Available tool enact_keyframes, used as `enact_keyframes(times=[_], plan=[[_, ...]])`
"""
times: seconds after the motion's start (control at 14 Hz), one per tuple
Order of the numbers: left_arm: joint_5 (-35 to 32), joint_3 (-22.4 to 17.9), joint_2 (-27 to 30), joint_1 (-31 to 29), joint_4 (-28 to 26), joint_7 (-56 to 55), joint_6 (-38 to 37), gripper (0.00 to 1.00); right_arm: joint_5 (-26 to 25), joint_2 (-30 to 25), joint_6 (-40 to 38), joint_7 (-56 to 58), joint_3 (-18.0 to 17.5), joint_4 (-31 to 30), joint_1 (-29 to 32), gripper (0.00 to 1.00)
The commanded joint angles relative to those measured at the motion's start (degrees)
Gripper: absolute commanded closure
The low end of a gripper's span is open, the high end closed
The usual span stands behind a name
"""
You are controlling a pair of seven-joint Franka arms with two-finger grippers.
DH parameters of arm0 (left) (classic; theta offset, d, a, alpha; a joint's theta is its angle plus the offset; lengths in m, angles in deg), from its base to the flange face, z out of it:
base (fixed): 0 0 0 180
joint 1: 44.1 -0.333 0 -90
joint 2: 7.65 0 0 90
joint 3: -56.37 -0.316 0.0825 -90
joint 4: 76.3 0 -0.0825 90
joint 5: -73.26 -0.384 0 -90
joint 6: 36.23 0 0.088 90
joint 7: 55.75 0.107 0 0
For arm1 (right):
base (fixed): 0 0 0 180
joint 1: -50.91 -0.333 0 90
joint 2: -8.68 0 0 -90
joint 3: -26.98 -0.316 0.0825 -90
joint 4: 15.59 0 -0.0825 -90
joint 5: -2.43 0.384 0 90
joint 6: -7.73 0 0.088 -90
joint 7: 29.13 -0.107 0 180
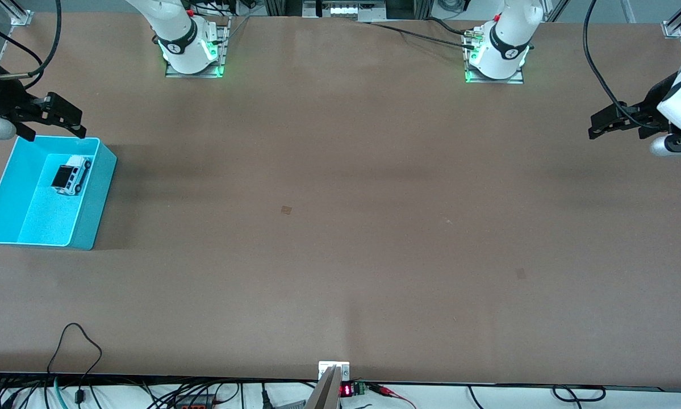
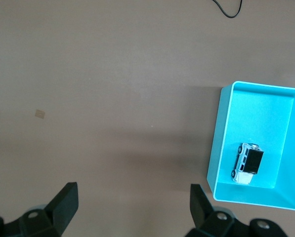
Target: Wind and store white jeep toy
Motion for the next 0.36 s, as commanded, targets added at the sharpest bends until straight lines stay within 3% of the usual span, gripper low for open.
enact_keyframes(times=[0.0, 0.29], plan=[[0.6, 0.3, -0.16, -0.28, 0.93, -0.15, -1.18, 0.0, 0.13, -0.14, -1.04, -0.45, 0.5, 0.56, -0.38, 0.0], [0.6, 0.21, -0.16, -0.45, 0.84, 0.2, -1.01, 0.0, 0.13, -0.14, -1.13, -0.62, 0.5, 0.56, -0.38, 0.0]])
